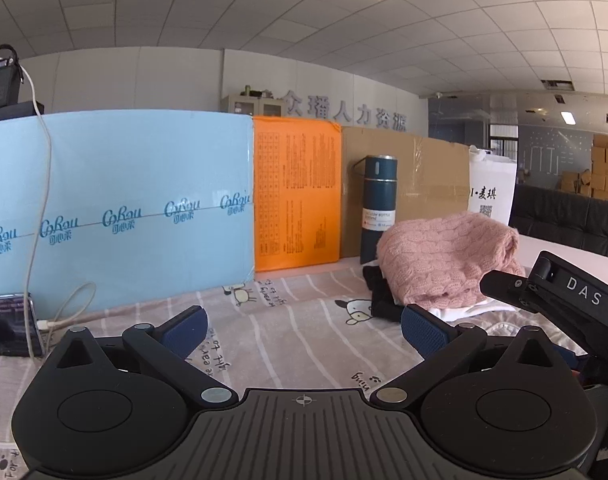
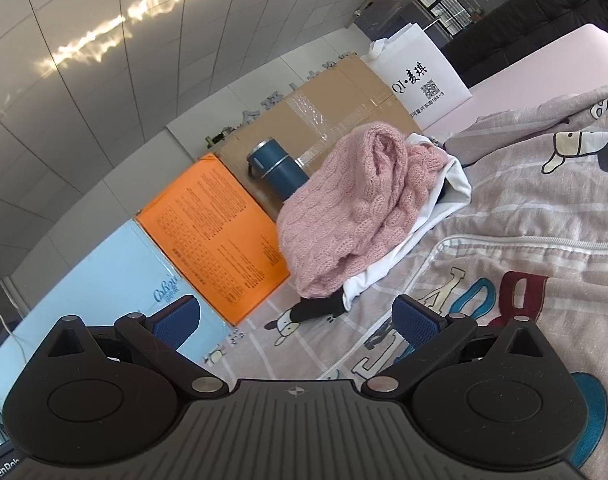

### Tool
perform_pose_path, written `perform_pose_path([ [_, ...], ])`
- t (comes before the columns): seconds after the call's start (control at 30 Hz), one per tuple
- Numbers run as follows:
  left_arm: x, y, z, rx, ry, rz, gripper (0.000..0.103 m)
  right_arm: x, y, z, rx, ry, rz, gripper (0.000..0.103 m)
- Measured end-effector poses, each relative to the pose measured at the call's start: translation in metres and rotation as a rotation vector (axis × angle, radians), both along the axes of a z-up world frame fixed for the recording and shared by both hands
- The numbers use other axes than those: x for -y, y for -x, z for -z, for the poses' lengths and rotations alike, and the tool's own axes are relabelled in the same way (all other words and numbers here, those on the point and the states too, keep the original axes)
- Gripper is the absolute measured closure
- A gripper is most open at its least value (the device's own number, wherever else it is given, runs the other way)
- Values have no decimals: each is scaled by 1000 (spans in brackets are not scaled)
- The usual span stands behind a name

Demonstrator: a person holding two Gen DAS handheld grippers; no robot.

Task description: Fold clothes

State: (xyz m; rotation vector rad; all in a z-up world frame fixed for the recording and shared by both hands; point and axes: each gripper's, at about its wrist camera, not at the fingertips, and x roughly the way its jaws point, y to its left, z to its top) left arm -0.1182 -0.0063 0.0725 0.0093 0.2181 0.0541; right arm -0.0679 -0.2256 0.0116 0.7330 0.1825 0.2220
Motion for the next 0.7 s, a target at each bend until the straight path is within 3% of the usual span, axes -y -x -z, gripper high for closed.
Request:
perform_pose_path([
  [0.07,-3,18,-4,49,-9,-19,0,2,5,-1,53,-30,-27,0],
  [0.2,-19,58,-11,104,12,-44,0,-4,14,-7,113,15,-86,0],
  [0.33,-40,104,-17,145,-15,-100,0,-17,19,-11,164,87,-188,0],
  [0.53,-88,192,-17,243,-13,-367,0,-66,49,-34,277,258,-542,0],
  [0.7,-146,255,-13,282,20,-598,0,-151,84,-66,363,421,-790,0],
])
